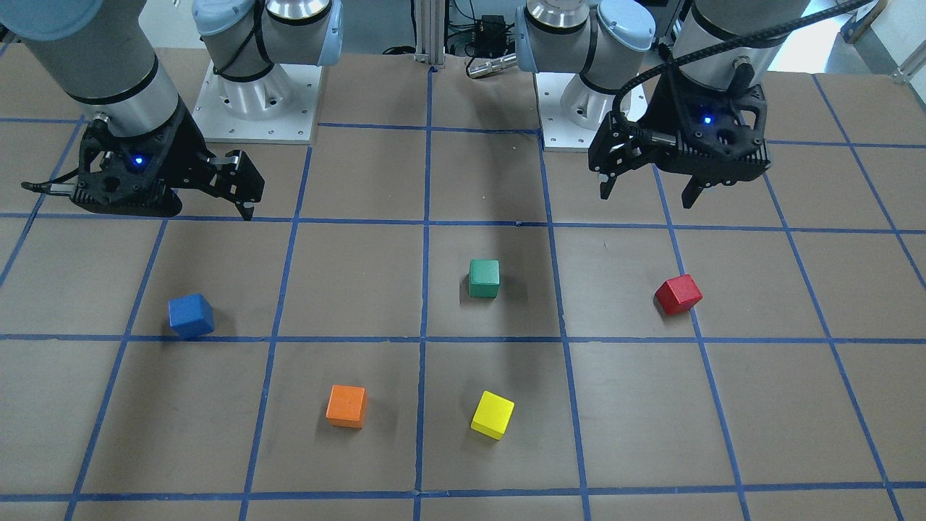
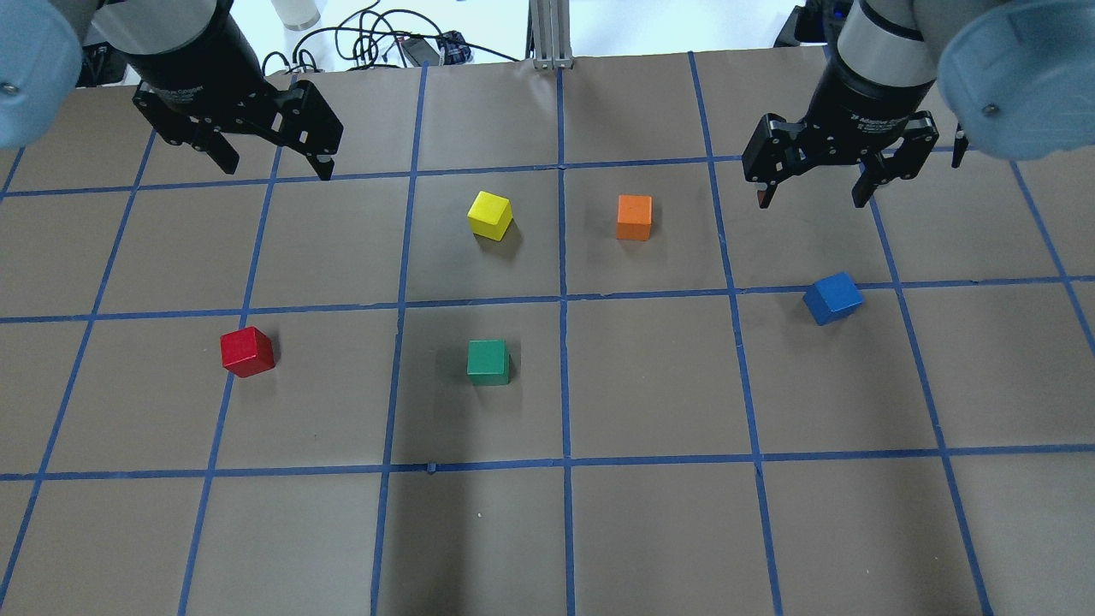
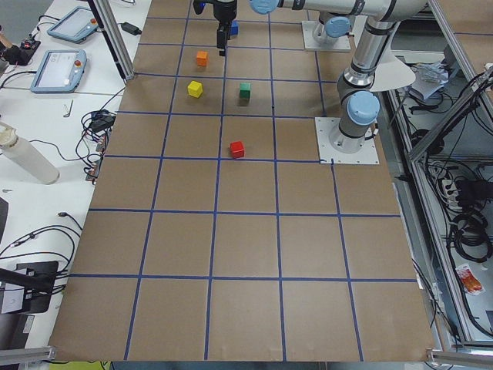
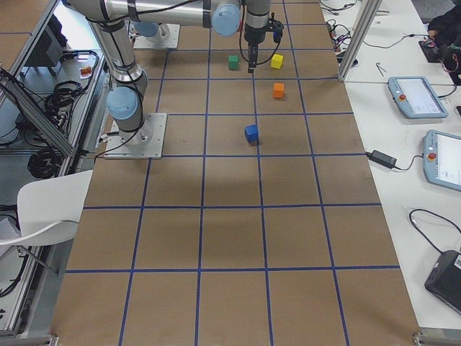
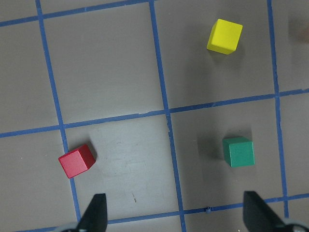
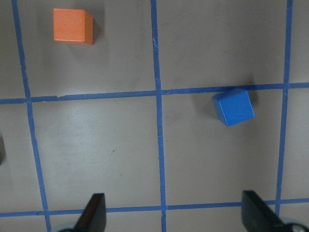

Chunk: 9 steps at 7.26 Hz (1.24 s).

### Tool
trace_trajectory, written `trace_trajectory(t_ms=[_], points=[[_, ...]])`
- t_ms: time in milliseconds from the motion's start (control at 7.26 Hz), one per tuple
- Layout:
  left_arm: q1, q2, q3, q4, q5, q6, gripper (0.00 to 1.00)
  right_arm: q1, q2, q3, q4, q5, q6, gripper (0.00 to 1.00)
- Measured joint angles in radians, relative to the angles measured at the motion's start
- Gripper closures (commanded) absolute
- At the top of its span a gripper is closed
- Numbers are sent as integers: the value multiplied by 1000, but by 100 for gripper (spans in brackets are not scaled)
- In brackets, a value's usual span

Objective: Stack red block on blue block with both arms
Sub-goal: 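Move the left gripper down toward the red cube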

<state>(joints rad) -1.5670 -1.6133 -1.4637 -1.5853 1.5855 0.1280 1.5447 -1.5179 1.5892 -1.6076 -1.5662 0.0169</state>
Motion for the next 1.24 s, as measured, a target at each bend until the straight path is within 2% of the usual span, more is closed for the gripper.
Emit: trace_trajectory(t_ms=[551,688,964,1239], points=[[13,5,-32,-17,3,19,0,0,0,0,0,0,0,0],[50,-16,-55,-17,2,14,0,0,1,0,0,0,0,0],[193,-49,-157,43,0,31,0,0,1,0,0,0,0,0],[303,-75,-307,199,3,43,0,0,0,1,1,0,0,0]])
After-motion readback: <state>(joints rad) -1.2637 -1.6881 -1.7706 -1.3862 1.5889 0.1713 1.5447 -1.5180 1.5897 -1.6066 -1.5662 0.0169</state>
